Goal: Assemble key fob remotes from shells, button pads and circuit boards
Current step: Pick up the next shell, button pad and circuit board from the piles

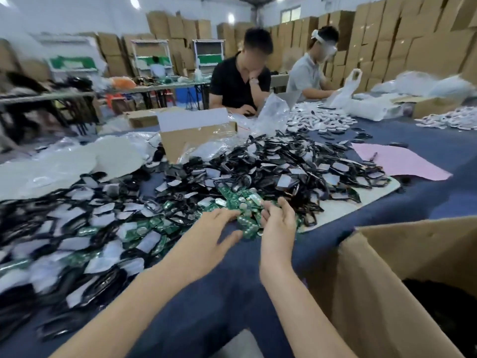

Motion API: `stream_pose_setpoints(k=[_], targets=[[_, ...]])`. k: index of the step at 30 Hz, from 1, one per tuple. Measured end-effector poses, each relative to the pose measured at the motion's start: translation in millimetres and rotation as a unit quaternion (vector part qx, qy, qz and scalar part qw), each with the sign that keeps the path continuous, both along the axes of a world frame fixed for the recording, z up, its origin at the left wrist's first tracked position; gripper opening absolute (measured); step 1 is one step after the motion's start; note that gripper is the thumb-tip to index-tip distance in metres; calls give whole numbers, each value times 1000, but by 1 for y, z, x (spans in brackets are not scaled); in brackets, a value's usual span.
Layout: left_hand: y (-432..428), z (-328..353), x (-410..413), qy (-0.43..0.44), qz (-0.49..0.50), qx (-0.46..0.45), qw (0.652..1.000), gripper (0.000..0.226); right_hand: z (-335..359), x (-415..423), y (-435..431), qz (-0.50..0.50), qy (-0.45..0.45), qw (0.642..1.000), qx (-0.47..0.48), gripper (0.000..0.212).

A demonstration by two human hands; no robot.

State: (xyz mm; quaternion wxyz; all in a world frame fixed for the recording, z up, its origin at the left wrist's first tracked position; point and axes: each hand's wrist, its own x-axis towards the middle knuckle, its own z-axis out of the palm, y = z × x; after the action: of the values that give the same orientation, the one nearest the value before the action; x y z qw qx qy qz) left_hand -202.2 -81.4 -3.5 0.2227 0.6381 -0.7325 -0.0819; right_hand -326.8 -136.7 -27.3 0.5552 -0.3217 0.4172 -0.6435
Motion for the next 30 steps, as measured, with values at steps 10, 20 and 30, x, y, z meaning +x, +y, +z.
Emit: stream_pose_setpoints(k=[10, 20, 30], targets=[[109, -31, 117, -198, 157, 8, 968, 66, -27, 103, 38, 236, 247, 936, -89, 29], [62, -23, 151, -31, 252, -42, 966, 29, -29, 126, 28, 218, 381, 882, -171, 27], [33, -32, 158, -39, 235, 22, 971, 17, -32, 132, -1, 195, 431, 862, -182, 26]])
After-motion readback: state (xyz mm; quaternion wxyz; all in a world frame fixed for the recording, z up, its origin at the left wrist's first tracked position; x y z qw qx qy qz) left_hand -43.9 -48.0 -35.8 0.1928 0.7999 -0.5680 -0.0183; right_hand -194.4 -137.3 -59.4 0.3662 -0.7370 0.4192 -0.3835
